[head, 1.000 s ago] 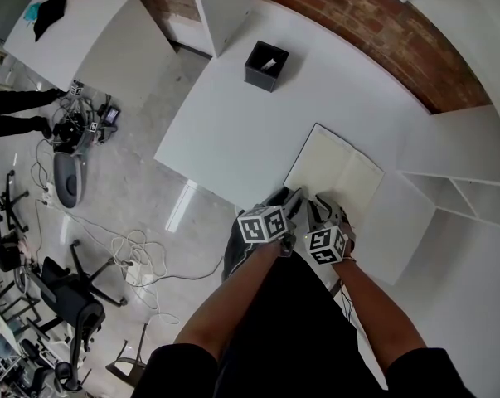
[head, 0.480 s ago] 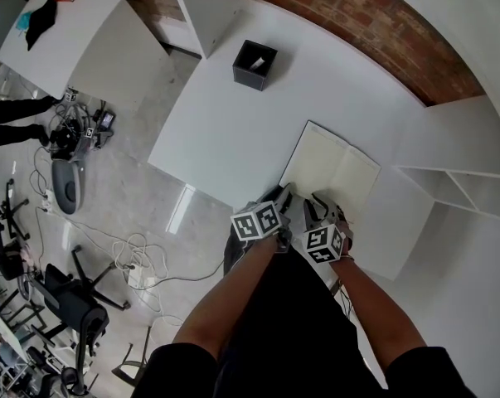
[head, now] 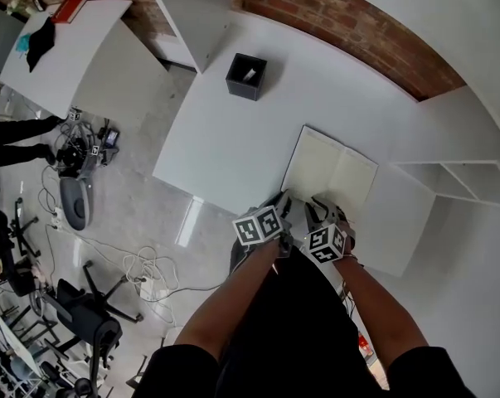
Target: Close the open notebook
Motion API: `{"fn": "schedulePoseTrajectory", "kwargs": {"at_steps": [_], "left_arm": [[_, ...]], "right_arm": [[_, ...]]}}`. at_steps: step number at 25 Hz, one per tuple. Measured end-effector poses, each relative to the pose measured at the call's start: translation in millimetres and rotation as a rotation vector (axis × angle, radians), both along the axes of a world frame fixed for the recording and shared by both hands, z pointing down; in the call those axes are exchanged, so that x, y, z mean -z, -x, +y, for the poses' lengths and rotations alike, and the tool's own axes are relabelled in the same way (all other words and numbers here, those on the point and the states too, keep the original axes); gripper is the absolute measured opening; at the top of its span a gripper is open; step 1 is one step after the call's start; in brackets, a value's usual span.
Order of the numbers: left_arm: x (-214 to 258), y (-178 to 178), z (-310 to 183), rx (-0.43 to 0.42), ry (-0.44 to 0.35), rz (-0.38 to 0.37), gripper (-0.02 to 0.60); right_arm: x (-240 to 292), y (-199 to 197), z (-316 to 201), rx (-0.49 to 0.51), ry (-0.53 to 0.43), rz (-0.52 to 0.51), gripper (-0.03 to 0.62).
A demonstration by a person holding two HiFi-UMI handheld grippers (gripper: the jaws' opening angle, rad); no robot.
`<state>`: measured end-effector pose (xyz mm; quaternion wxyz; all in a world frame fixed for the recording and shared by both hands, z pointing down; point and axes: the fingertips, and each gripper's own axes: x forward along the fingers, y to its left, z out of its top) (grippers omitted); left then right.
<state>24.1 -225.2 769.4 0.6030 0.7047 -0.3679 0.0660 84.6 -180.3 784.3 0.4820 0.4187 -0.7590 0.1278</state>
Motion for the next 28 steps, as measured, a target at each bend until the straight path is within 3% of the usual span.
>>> {"fn": "schedulePoseTrajectory", "kwargs": {"at_steps": [12, 20, 28], "left_arm": [[20.4, -5.6, 1.4, -0.104, -0.031, -0.013, 0.023], [35.5, -15.3, -1.1, -0.199, -0.071, -0.026, 0.021], [56.2, -29.6, 9.5, -0.276, -0.124, -0.073, 0.021]], "right_arm": [[11.6, 0.0, -0.3, -0.064, -0.005, -0.01, 0.078], [30.0, -3.8, -5.9, -0.174, -0.054, -0.083, 0.078], [49.4, -33.7, 6.6, -0.299, -0.075, -0.143, 0.06]]}}
